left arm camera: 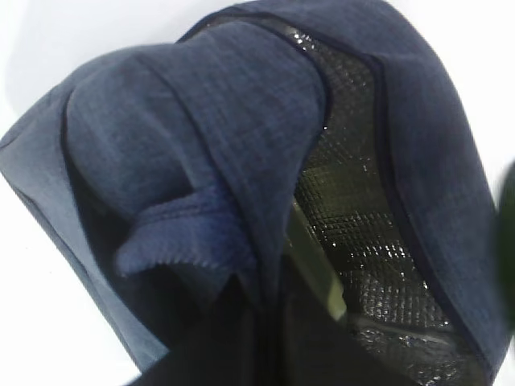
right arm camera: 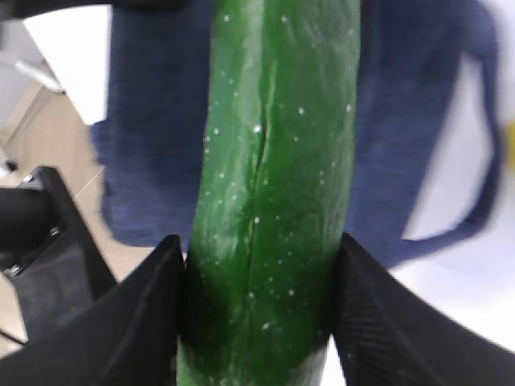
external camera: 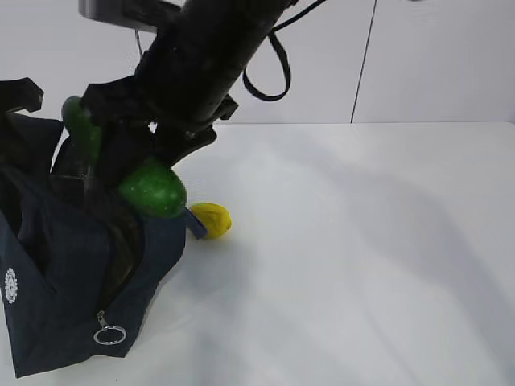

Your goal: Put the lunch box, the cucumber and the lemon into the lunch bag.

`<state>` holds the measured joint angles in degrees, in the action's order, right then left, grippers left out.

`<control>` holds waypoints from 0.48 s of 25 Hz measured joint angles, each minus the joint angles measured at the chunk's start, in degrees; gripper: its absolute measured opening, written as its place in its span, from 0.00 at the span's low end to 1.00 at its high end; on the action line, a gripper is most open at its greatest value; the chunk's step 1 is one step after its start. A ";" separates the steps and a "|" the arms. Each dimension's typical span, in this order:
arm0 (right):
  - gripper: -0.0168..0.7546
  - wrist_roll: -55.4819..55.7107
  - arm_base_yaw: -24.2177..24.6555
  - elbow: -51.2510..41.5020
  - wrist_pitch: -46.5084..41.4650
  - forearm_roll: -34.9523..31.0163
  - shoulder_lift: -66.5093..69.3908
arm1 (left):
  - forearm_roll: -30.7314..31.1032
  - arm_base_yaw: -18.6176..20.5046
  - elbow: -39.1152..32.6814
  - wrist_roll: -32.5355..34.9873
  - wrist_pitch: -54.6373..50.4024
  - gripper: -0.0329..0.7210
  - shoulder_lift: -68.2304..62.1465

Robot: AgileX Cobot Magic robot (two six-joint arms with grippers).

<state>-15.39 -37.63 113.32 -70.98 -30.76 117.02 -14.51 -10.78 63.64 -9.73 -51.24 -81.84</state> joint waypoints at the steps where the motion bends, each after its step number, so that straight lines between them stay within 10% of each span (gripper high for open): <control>1: 0.57 0.00 -0.19 0.00 0.00 -0.39 0.76 | -0.23 0.00 0.00 0.00 0.00 0.04 0.00; 12: 0.59 -0.39 -0.38 0.62 7.80 -7.40 7.78 | -4.27 0.00 0.00 2.18 0.04 0.04 0.00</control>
<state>-15.78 -38.01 113.94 -63.18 -38.16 124.80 -18.78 -10.78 63.64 -7.55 -51.21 -81.84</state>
